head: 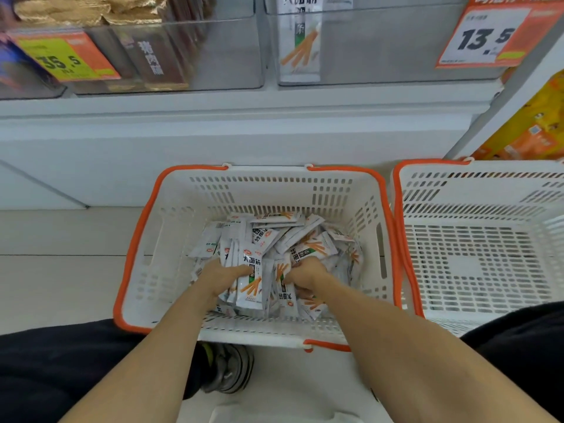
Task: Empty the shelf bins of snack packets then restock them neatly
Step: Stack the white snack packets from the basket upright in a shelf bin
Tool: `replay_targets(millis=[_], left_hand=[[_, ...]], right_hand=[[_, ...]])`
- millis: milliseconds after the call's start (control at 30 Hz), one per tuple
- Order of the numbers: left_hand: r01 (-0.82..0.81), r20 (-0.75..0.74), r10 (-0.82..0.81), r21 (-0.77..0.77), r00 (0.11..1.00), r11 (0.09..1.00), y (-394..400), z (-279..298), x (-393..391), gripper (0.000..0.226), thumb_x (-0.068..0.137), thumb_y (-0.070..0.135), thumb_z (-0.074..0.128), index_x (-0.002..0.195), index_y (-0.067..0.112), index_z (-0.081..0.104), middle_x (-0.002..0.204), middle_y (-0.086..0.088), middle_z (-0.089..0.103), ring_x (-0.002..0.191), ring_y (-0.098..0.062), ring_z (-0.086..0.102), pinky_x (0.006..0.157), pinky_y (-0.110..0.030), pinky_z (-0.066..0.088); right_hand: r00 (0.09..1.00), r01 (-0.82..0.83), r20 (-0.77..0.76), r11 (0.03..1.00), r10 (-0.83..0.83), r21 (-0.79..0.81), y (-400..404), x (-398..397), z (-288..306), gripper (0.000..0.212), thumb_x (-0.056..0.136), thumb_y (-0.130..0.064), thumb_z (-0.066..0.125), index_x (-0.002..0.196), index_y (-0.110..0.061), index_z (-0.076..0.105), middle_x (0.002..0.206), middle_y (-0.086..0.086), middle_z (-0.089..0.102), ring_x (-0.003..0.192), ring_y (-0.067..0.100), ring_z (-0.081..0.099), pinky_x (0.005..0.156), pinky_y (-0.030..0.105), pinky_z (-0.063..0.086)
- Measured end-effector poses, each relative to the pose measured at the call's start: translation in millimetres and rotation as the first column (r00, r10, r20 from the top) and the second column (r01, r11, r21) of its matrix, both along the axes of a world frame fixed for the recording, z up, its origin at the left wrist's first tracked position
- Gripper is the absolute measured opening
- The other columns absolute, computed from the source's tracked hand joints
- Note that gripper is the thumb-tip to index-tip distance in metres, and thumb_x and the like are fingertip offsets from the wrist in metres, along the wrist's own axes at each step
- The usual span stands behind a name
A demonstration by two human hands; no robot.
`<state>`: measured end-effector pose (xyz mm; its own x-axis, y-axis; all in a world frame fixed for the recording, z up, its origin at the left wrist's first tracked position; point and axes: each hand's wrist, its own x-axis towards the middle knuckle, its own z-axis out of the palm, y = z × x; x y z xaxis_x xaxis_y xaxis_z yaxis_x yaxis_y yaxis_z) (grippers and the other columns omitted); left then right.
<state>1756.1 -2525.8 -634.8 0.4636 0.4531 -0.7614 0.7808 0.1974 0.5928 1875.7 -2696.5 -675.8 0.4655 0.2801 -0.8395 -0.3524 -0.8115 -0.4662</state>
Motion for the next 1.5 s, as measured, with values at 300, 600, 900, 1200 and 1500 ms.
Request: replay_targets(millis=[300,600,900,1200,1500], left_hand=[[-0.073,0.040,0.073,0.003,0.997,0.997,2.3,23.8,11.2,0.030,0.079,0.019,0.084,0.104,0.006,0.071,0.096,-0.016,0.076,0.091,-0.034,0.073,0.090,-0.054,0.057],[0.024,0.318,0.112,-0.393,0.941,0.919,-7.2,97.4,29.8,0.041,0.092,0.023,0.062,0.128,0.005,0.065,0.124,-0.023,0.067,0.101,-0.034,0.072,0.082,-0.048,0.061],[0.428,0.514,-0.240,-0.286,0.823,0.857,13.5,252.6,101.6,0.086,0.044,0.032,0.102,0.121,0.007,0.072,0.130,-0.021,0.065,0.105,-0.033,0.071,0.087,-0.044,0.060],[0.416,0.591,-0.292,-0.082,0.752,0.906,19.3,318.9,118.6,0.073,0.055,0.041,0.096,0.119,0.013,0.074,0.125,-0.016,0.069,0.114,-0.032,0.068,0.094,-0.044,0.057],[0.196,0.630,-0.125,-0.044,0.767,0.980,-9.2,308.8,123.8,0.034,0.093,0.025,0.066,0.122,0.009,0.069,0.114,-0.011,0.074,0.109,-0.028,0.070,0.098,-0.044,0.055]], right_hand=[[0.898,-0.421,0.201,0.898,0.392,0.128,-3.0,68.5,80.8,0.043,0.102,-0.032,0.056,0.134,-0.003,0.059,0.119,0.011,0.065,0.105,0.032,0.066,0.090,0.037,0.053],[0.732,-0.681,0.222,0.701,0.645,0.210,-15.6,100.7,205.0,0.063,0.076,0.002,0.082,0.132,-0.019,0.063,0.117,-0.002,0.071,0.112,0.021,0.066,0.100,0.040,0.054],[0.591,-0.743,0.456,0.669,0.666,-0.015,-26.9,135.1,375.1,0.021,0.078,-0.005,0.082,0.091,-0.021,0.078,0.089,0.001,0.076,0.084,0.024,0.070,0.079,0.041,0.058],[0.881,-0.150,0.425,0.729,-0.208,0.668,-24.2,119.7,358.2,0.067,0.062,0.003,0.092,0.120,-0.011,0.061,0.100,0.004,0.074,0.087,0.012,0.071,0.078,0.030,0.060],[0.889,0.405,-0.155,0.583,-0.431,0.704,4.8,87.2,335.4,0.039,0.096,-0.042,0.064,0.112,-0.007,0.068,0.101,0.012,0.075,0.088,0.026,0.069,0.080,0.041,0.059]])
